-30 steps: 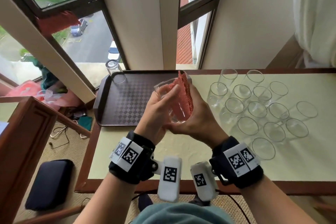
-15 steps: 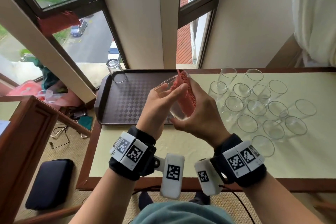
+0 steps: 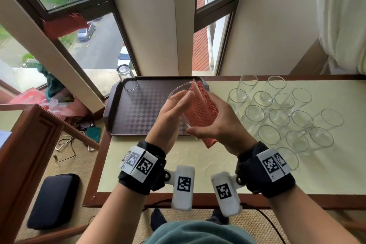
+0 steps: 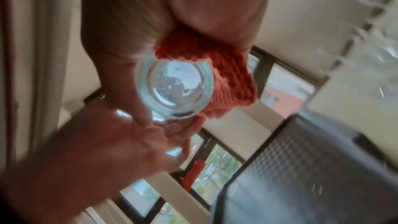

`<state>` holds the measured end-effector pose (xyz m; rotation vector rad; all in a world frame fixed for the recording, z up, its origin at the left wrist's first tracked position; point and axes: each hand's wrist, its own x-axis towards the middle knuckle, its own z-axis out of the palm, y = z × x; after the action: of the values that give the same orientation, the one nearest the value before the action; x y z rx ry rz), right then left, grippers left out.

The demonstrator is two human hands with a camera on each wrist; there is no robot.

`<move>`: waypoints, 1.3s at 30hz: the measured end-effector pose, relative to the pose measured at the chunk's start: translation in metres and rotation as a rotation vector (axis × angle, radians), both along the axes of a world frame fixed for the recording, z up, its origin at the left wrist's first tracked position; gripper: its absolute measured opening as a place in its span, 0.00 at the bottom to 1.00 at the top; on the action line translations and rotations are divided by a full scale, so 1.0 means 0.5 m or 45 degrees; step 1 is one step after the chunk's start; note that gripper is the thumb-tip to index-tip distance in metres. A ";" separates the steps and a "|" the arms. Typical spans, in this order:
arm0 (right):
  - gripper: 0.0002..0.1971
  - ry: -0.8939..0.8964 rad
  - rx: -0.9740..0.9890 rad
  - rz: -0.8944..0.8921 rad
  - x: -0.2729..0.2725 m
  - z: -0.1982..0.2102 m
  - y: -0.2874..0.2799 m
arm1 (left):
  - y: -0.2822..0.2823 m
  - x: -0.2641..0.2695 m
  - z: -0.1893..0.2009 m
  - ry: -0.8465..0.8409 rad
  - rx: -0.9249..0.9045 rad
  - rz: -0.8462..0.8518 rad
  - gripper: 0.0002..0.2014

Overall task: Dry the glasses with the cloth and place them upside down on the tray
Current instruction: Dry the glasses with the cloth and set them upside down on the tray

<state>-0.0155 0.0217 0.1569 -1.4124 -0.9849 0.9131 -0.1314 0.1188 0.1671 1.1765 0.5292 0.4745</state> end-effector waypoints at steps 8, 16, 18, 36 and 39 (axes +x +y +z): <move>0.49 -0.647 0.106 -0.168 -0.019 0.006 0.005 | -0.004 0.004 0.016 -0.012 0.069 0.056 0.03; 0.44 0.105 0.059 0.060 -0.003 0.021 -0.002 | -0.007 0.003 0.036 -0.084 0.062 0.100 0.33; 0.45 0.072 0.048 0.035 0.000 0.023 0.000 | -0.002 0.003 0.034 0.001 0.108 0.082 0.36; 0.43 0.200 0.070 0.116 -0.012 0.028 0.005 | 0.019 -0.013 0.035 -0.076 0.024 0.037 0.43; 0.48 -0.041 0.061 -0.010 -0.010 0.031 0.010 | 0.025 -0.014 0.034 -0.038 0.038 0.090 0.46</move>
<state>-0.0206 0.0267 0.1724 -1.3936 -1.0185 0.8580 -0.1382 0.1315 0.1841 1.1805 0.5410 0.5616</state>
